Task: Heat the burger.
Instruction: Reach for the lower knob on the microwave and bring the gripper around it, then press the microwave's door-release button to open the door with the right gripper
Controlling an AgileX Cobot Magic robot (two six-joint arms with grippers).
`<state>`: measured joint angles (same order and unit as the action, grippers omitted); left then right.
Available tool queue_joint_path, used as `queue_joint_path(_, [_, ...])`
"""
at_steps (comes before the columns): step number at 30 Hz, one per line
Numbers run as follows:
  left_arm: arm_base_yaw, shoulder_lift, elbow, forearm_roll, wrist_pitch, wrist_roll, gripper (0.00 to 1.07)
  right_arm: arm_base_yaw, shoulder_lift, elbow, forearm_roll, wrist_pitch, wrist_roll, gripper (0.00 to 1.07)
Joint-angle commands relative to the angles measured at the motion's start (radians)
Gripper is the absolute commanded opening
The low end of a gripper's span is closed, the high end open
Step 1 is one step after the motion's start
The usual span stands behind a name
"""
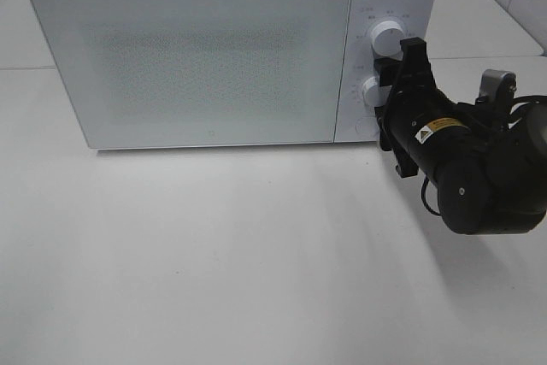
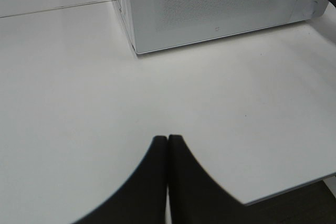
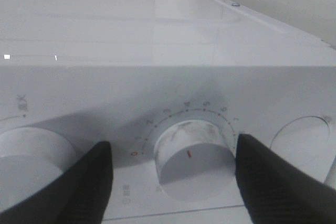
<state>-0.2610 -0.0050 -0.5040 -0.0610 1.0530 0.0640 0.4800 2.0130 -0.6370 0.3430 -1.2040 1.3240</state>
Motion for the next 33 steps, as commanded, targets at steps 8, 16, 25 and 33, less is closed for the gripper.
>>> queue_joint_path(8, [0.003,-0.022,0.003,-0.009,-0.013,0.002,0.0,0.0,-0.046,0.067,-0.083,-0.013,-0.069,0.65])
queue_joint_path(16, [0.003,-0.022,0.003,-0.009,-0.013,0.002,0.0,-0.012,-0.151,0.156,-0.166,0.006,-0.307,0.59])
queue_joint_path(25, [0.003,-0.022,0.003,-0.009,-0.013,0.002,0.0,-0.121,-0.241,0.154,-0.524,0.14,-0.384,0.56])
queue_joint_path(33, [0.003,-0.022,0.003,-0.009,-0.013,0.002,0.0,-0.191,-0.305,0.153,-0.822,0.297,-0.411,0.56])
